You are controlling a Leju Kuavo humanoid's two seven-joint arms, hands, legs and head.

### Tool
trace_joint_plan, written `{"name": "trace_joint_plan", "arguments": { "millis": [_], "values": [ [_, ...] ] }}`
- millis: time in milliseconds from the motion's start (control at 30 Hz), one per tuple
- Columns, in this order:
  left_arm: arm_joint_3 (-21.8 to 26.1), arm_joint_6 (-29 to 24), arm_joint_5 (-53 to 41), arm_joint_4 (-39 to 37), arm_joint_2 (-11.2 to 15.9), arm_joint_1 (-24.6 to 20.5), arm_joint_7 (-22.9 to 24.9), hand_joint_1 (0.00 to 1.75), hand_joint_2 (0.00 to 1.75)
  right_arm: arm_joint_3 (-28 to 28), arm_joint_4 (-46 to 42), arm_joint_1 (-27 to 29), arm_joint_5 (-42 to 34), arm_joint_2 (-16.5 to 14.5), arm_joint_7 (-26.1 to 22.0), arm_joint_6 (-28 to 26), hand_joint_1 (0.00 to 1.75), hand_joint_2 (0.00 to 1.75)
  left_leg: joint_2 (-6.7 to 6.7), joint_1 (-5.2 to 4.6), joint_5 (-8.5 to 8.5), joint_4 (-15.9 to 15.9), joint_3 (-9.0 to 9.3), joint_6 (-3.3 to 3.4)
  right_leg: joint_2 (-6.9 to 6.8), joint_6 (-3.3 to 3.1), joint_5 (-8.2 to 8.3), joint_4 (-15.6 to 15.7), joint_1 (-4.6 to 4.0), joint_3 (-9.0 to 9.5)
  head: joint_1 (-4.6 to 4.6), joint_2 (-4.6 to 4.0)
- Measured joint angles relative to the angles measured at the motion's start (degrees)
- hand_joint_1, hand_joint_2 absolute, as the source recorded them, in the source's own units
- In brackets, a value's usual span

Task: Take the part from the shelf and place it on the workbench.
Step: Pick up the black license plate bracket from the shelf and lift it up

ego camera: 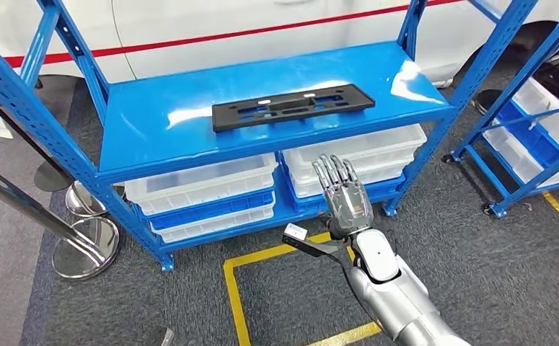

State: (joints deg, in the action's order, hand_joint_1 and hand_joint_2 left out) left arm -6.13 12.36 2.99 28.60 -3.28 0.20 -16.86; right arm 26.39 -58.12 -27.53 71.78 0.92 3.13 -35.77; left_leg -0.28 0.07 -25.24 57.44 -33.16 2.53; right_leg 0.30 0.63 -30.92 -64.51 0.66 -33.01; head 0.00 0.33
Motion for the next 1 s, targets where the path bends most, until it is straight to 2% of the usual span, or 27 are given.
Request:
{"name": "trace_joint_plan", "arguments": {
  "millis": [67,100,133,167,233,300,367,433,467,500,600,633,667,700,767,800,833,900,933,1000],
  "values": [
    [-0.03,-0.01,0.01,0.01,0.03,-0.13,0.02,0.00,0.00,-0.11,0.01,0.18,-0.08,0.00,-0.01,-0.04,0.00,1.75,-0.01,-0.04,-0.61,-0.03,0.65,0.44,0.00,0.30,-2.41,-6.63,0.11,-4.48,0.01,0.00],
    [-0.05,-0.01,0.00,0.01,0.02,-0.11,0.03,0.00,0.00,-0.13,0.02,0.40,-0.16,0.00,-0.03,-0.07,0.00,1.75,-0.04,-0.05,-0.99,0.00,1.04,0.49,-0.01,0.49,-2.95,-8.99,0.17,-6.57,0.01,0.00],
    [-0.08,0.00,-0.01,0.01,0.01,-0.04,0.04,0.00,0.00,-0.18,0.03,0.61,-0.26,0.00,-0.04,-0.10,0.00,1.75,-0.08,-0.02,-1.43,0.04,1.52,0.46,-0.02,0.66,-2.50,-9.71,0.24,-7.93,0.02,0.00],
    [-0.11,0.01,-0.01,0.01,0.01,0.04,0.05,0.00,0.00,-0.26,0.04,0.74,-0.34,0.00,-0.06,-0.14,0.00,1.75,-0.12,0.02,-1.92,0.12,2.09,0.34,-0.03,0.81,-0.92,-8.44,0.32,-8.29,0.02,0.00],
    [-0.17,0.03,0.00,0.01,0.01,0.12,0.05,0.00,0.00,-0.51,0.06,0.80,-0.42,0.00,-0.07,-0.20,0.00,1.75,-0.16,0.09,-3.10,0.29,3.29,-0.13,-0.15,0.86,4.37,-1.86,0.50,-6.78,0.03,0.00],
    [-0.22,0.03,0.01,0.02,0.02,-0.01,0.05,0.00,0.00,-0.75,0.13,0.80,-0.43,-0.02,-0.08,-0.26,0.00,1.75,-0.15,0.02,-4.12,0.47,3.85,-0.85,-0.27,0.39,7.13,3.34,0.34,-5.51,0.03,0.00],
    [-0.28,0.03,0.02,0.03,0.03,-0.14,0.05,0.00,0.00,-0.90,0.15,0.88,-0.44,-0.05,-0.08,-0.35,0.00,1.75,-0.11,-0.06,-4.55,0.50,4.08,-1.53,-0.13,-0.46,6.95,4.45,0.02,-5.41,0.04,0.00],
    [-0.34,0.03,0.03,0.03,0.03,-0.16,0.04,0.00,0.00,-1.01,0.09,0.93,-0.43,-0.14,-0.08,-0.44,0.00,1.75,-0.06,0.04,-4.85,1.14,4.19,-2.04,0.08,-1.25,6.85,4.69,0.07,-4.61,0.07,0.00],
    [-0.36,0.03,0.04,0.03,0.02,-0.21,0.04,0.00,0.00,-1.06,0.07,0.87,-0.42,-0.17,-0.08,-0.47,0.00,1.75,-0.04,0.12,-5.12,2.66,3.61,-2.26,0.09,-1.60,6.60,4.86,0.11,-3.98,0.04,0.00],
    [-0.39,0.04,0.07,0.03,0.02,-0.28,0.04,0.00,0.00,-1.09,0.04,0.82,-0.38,-0.22,-0.09,-0.49,0.00,1.75,-0.03,0.20,-5.72,5.44,2.18,-2.51,0.08,-1.90,6.28,5.02,0.15,-3.30,0.05,0.00],
    [-0.49,0.07,0.16,0.03,0.02,-0.24,0.06,0.00,0.00,-1.13,0.04,0.84,-0.30,-0.31,-0.13,-0.63,0.00,1.75,-0.02,0.34,-8.94,15.49,-4.65,-2.99,0.06,-2.39,5.00,5.13,-0.09,-1.70,0.05,0.00],
    [-0.50,0.08,0.20,0.03,0.02,-0.15,0.07,0.00,0.00,-1.17,0.04,0.90,-0.35,-0.32,-0.14,-0.78,0.00,1.75,-0.02,0.35,-9.38,16.62,-6.24,-2.96,0.12,-2.43,4.53,5.13,-0.18,-1.12,0.05,0.00],
    [-0.50,0.08,0.28,0.03,0.03,-0.08,0.07,0.00,0.00,-1.22,0.04,0.93,-0.46,-0.36,-0.16,-0.98,0.00,1.75,-0.02,0.34,-8.71,15.89,-6.93,-2.82,0.20,-2.44,4.02,5.13,-0.27,-0.45,0.05,0.00],
    [-0.51,0.08,0.37,0.03,0.03,-0.06,0.07,0.00,0.00,-1.31,0.03,0.95,-0.62,-0.42,-0.21,-1.21,0.00,1.75,-0.02,0.32,-6.73,13.44,-6.74,-2.56,0.27,-2.42,3.49,5.13,-0.35,0.32,0.04,0.00],
    [-0.51,0.08,0.59,0.03,0.05,-0.06,0.05,0.00,0.00,-1.54,0.02,0.99,-0.98,-0.64,-0.42,-1.84,0.00,1.75,-0.03,0.01,-1.15,6.33,-5.13,-1.76,0.38,-2.24,2.41,5.13,-0.49,1.67,0.05,0.00],
    [-0.52,0.08,0.65,0.04,0.08,-0.08,0.03,0.00,0.00,-1.71,0.01,1.01,-1.17,-0.78,-0.52,-2.18,0.00,1.75,-0.09,-0.23,0.20,3.83,-4.45,-1.39,0.44,-2.01,1.96,5.12,-0.51,2.05,0.05,0.00],
    [-0.53,0.08,0.70,0.05,0.10,-0.04,0.02,0.00,0.00,-1.91,-0.05,1.10,-1.34,-0.91,-0.61,-2.51,0.00,1.75,-0.14,-0.48,1.06,2.30,-4.07,-1.06,0.51,-1.69,1.65,5.06,-0.51,2.31,0.05,0.00],
    [-0.56,0.08,0.78,0.11,0.13,0.09,-0.01,0.00,0.00,-2.38,-0.28,1.38,-1.58,-1.07,-0.67,-2.96,0.00,1.75,-0.20,-0.66,0.92,1.52,-3.39,-0.51,0.57,-1.01,1.52,4.58,-0.46,2.57,0.03,0.00],
    [-0.57,0.08,0.81,0.15,0.13,0.17,-0.03,0.00,0.00,-2.63,-0.44,1.52,-1.62,-1.12,-0.69,-3.08,0.00,1.75,-0.18,-0.60,1.38,1.03,-2.77,-0.23,0.52,-0.79,1.39,4.07,-0.39,2.72,0.04,0.00],
    [-0.61,0.06,0.86,0.20,0.19,0.09,-0.05,0.00,0.00,-3.25,-0.68,1.57,-1.62,-1.13,-0.74,-3.24,0.00,1.75,-0.15,-0.44,1.20,0.34,-1.40,0.37,0.36,-0.49,0.20,0.96,-0.31,1.49,0.05,0.00]
  ]
}}
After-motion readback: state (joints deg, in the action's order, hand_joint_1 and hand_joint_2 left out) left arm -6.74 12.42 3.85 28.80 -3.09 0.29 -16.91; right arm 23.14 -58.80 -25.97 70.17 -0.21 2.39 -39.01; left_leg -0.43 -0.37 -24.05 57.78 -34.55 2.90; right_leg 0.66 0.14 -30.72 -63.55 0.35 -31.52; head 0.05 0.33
